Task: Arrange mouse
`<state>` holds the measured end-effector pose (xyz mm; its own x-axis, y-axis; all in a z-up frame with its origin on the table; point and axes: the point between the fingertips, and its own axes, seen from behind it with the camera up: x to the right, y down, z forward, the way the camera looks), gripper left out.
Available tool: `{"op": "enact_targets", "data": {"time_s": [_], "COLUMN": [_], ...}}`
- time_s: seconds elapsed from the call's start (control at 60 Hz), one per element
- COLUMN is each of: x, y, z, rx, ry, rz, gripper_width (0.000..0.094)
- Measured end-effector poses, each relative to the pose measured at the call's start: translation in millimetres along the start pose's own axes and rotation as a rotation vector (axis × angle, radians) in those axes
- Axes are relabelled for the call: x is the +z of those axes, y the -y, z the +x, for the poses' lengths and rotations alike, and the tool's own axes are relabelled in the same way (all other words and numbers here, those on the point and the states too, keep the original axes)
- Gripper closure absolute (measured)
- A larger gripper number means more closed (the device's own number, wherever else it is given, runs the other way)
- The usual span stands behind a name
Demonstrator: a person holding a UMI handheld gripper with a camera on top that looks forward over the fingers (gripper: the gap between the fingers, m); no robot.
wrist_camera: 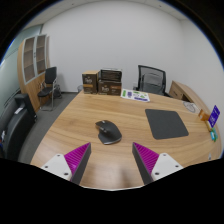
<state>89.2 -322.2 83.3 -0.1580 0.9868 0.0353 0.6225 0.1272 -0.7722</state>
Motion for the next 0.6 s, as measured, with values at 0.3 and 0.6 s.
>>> {"op": "enact_targets", "data": {"time_s": [0.3,0.6], "x": [81,135], "y": [1,8], "z": [2,2], "rx": [-0.004,-0.022], "ry": [-0.047,-0.045], "rz": [-0.023,-0.041], "gripper_width": [0.0077,0.0075]}}
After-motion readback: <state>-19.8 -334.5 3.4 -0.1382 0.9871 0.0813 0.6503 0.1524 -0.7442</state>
